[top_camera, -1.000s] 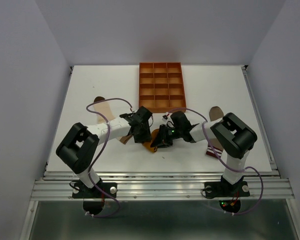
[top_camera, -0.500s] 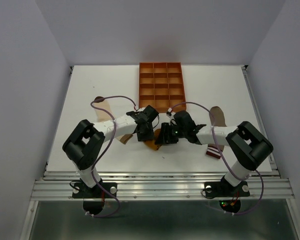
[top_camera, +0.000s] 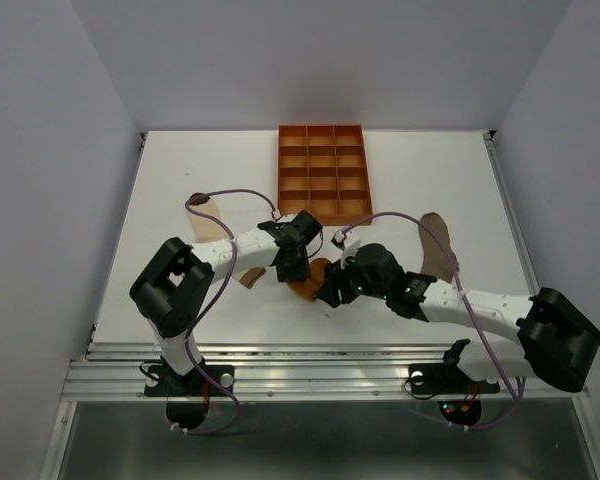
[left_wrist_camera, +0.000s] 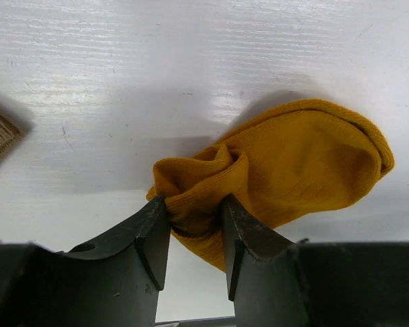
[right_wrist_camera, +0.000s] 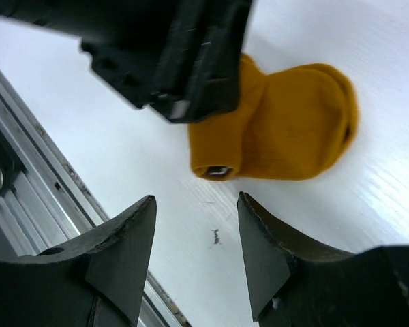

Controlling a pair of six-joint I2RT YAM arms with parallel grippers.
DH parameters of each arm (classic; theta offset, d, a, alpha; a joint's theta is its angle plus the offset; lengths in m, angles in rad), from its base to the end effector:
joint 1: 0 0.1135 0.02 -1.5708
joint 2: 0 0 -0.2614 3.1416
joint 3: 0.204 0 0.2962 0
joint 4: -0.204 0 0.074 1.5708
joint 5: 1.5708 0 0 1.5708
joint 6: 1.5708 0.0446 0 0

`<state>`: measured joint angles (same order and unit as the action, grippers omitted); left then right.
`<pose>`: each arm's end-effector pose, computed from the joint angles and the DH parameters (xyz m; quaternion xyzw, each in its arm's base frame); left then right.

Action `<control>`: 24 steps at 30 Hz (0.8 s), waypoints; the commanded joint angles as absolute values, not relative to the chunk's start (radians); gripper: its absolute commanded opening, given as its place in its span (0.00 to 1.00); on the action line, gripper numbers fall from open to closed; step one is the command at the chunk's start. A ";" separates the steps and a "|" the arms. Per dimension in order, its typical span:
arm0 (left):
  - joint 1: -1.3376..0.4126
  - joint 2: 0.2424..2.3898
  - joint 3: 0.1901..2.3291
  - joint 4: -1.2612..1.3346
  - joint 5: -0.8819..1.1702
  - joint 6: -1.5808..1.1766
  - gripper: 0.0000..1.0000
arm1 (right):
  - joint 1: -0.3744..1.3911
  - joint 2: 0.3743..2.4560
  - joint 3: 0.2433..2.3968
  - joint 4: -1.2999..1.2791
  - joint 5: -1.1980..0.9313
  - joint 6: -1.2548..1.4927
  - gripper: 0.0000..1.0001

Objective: Roll the socks
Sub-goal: Roll the sock at the center of the board.

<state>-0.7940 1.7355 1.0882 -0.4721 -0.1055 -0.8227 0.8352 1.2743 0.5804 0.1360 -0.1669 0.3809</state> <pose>0.2712 -0.2692 0.1378 -0.0258 0.9730 -0.1261 0.1915 0.1992 0.2312 0.1617 -0.2356 0.8399 0.3360 0.3551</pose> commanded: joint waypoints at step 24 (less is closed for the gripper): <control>-0.822 1.827 1.048 -0.566 -0.080 -0.810 0.40 | 1.230 1.555 0.845 0.074 0.457 -0.044 0.59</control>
